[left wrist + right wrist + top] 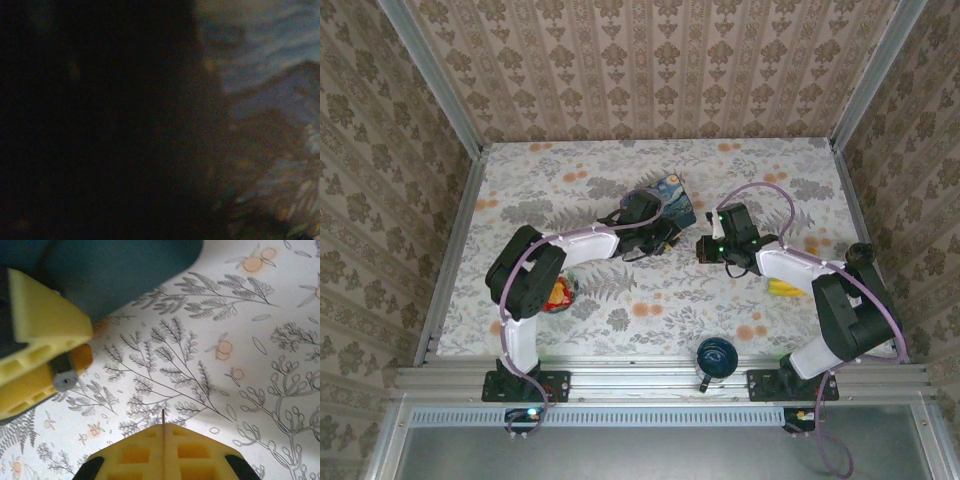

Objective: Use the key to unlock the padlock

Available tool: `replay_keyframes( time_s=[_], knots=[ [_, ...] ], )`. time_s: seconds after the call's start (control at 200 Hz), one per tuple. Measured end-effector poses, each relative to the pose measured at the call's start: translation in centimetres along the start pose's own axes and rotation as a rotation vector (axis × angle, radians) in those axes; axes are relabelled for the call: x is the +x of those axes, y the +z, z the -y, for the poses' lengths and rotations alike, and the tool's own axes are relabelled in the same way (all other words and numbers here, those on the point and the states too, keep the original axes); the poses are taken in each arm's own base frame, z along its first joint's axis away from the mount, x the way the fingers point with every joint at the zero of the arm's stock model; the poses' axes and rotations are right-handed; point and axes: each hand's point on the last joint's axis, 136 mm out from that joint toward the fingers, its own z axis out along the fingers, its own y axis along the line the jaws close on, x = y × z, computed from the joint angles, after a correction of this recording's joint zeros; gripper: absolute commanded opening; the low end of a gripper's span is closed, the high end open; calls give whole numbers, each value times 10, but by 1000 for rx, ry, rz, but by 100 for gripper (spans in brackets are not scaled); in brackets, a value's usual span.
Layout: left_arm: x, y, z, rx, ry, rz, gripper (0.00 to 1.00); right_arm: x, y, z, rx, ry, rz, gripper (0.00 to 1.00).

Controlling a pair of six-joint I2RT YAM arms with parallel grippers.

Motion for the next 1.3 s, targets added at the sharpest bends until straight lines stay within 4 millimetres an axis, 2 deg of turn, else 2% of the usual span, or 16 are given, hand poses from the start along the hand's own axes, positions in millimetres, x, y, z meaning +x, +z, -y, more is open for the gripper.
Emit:
replay_keyframes(
  time_s=[0.035,0.07,0.4,0.44,0.515,0.56,0.77,0.875,0.97,1.075,1.3],
  knots=[
    [-1,1,0,0,1,5,31,1,0,2,5,4,-4,0],
    [-2,1,0,0,4,11,33,2,0,3,7,6,-5,0],
    [-6,11,-4,-26,42,32,36,-6,-13,2,3,14,26,0],
    [-6,12,-4,-31,49,34,39,-7,-15,2,2,13,29,0],
    [-6,13,-5,-41,64,35,56,-7,-17,1,1,13,30,0],
    [-7,13,-7,-48,68,38,63,-7,-18,1,2,13,29,0],
    [-9,12,-12,-67,92,53,64,-9,-23,0,-6,16,38,0],
    [-7,6,-18,-84,101,51,63,-13,-27,0,-13,20,50,0],
    [0,-7,-27,-110,113,41,63,-17,-31,-2,-27,21,63,0],
    [6,-32,-22,-89,144,45,64,-24,-41,-7,-50,17,97,0],
    [8,-112,30,106,318,145,61,-45,-63,-25,-134,-4,190,0]
  ],
)
